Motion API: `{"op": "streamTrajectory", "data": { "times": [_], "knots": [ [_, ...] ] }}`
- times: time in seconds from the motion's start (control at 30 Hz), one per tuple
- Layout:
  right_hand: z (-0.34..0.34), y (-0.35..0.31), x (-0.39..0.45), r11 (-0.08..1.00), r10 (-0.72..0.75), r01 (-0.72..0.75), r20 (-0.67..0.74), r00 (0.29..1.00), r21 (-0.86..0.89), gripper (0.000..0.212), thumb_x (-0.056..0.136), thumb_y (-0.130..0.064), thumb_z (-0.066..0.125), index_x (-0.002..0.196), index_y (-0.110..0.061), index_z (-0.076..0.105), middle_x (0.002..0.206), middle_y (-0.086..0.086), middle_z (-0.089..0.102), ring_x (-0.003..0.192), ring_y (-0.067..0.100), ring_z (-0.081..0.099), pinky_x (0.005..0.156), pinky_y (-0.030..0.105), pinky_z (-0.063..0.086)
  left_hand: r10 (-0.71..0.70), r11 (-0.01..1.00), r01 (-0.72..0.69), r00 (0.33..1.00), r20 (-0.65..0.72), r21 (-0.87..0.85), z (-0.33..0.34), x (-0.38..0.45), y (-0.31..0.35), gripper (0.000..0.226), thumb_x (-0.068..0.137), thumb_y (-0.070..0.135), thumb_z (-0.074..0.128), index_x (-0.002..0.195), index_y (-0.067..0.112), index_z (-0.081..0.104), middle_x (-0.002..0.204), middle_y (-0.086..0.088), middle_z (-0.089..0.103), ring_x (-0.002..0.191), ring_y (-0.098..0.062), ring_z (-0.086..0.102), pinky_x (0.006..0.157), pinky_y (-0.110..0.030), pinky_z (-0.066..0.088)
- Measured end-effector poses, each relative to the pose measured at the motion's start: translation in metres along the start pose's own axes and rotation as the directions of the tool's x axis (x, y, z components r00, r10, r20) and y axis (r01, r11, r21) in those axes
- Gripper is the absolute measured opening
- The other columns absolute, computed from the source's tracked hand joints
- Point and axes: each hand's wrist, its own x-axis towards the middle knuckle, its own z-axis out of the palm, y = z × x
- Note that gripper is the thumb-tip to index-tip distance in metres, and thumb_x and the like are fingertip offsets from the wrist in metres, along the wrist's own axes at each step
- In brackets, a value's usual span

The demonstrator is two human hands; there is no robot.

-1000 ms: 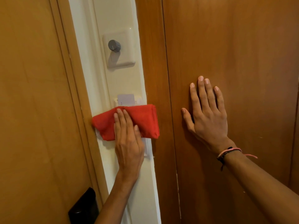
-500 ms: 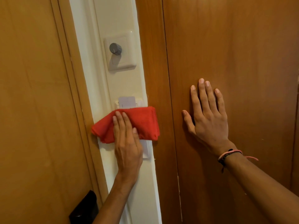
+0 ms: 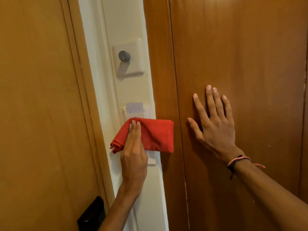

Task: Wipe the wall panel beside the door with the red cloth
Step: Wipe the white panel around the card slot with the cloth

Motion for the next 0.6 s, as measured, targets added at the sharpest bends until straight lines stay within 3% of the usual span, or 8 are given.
{"op": "streamTrajectory", "data": {
  "times": [0.1,0.2,0.3,0.4,0.47,0.6],
  "knots": [
    [-0.015,-0.018,0.001,0.978,-0.021,-0.005,0.125,0.992,0.206,0.071,0.102,-0.067,0.021,0.16,-0.029,0.034,0.174,0.016,0.005,0.163,0.028,0.003,0.132,0.05,0.002,0.01,1.0,-0.009,0.999,0.042,-0.02,-0.022,0.012,0.001,0.059,0.093,0.035,0.038,0.136,-0.001,0.053,0.139,-0.021,0.057,0.128,-0.038,0.055,0.105,-0.057,0.044],
    [-0.025,-0.052,-0.002,0.931,-0.068,-0.03,0.256,0.964,0.363,0.076,0.097,-0.075,0.019,0.151,-0.03,0.048,0.175,0.01,0.001,0.163,0.021,-0.003,0.132,0.041,-0.009,-0.007,0.999,0.008,0.999,0.042,-0.035,-0.035,0.021,-0.002,0.05,0.092,0.03,0.046,0.13,0.002,0.061,0.135,-0.02,0.061,0.124,-0.036,0.059,0.103,-0.055,0.05],
    [-0.026,-0.074,-0.004,0.909,-0.048,-0.089,0.312,0.949,0.408,0.062,0.097,-0.068,0.039,0.136,-0.026,0.061,0.175,0.011,0.002,0.163,0.023,-0.004,0.133,0.047,-0.003,-0.068,0.993,0.068,0.998,0.006,-0.094,-0.039,0.031,-0.008,0.037,0.09,0.015,0.066,0.127,0.009,0.062,0.132,-0.012,0.056,0.119,-0.023,0.058,0.091,-0.047,0.06],
    [-0.027,-0.078,-0.003,0.897,-0.029,-0.116,0.318,0.948,0.427,0.038,0.098,-0.054,0.055,0.11,-0.023,0.072,0.174,0.013,0.007,0.162,0.027,0.001,0.132,0.05,-0.001,-0.156,0.983,0.154,0.988,-0.013,-0.095,-0.046,0.04,-0.023,0.055,0.083,0.019,0.077,0.133,0.016,0.055,0.134,-0.009,0.047,0.116,-0.017,0.053,0.086,-0.037,0.061],
    [-0.03,-0.079,-0.002,0.88,-0.009,-0.146,0.323,0.946,0.451,0.033,0.097,-0.05,0.06,0.106,-0.02,0.073,0.173,0.013,0.015,0.162,0.03,0.007,0.131,0.048,0.0,-0.238,0.969,0.238,0.971,0.015,-0.07,-0.051,0.046,-0.036,0.061,0.08,0.028,0.08,0.134,0.017,0.055,0.132,-0.007,0.049,0.113,-0.017,0.052,0.089,-0.035,0.058],
    [-0.041,-0.077,-0.002,0.85,0.012,-0.197,0.354,0.935,0.489,0.035,0.096,-0.046,0.063,0.113,-0.017,0.073,0.169,0.013,0.029,0.161,0.03,0.016,0.13,0.046,0.008,-0.24,0.971,0.238,0.969,0.058,0.03,-0.057,0.048,-0.045,0.038,0.078,0.04,0.078,0.107,0.016,0.071,0.113,-0.005,0.062,0.104,-0.016,0.045,0.09,-0.044,0.054]
  ]
}}
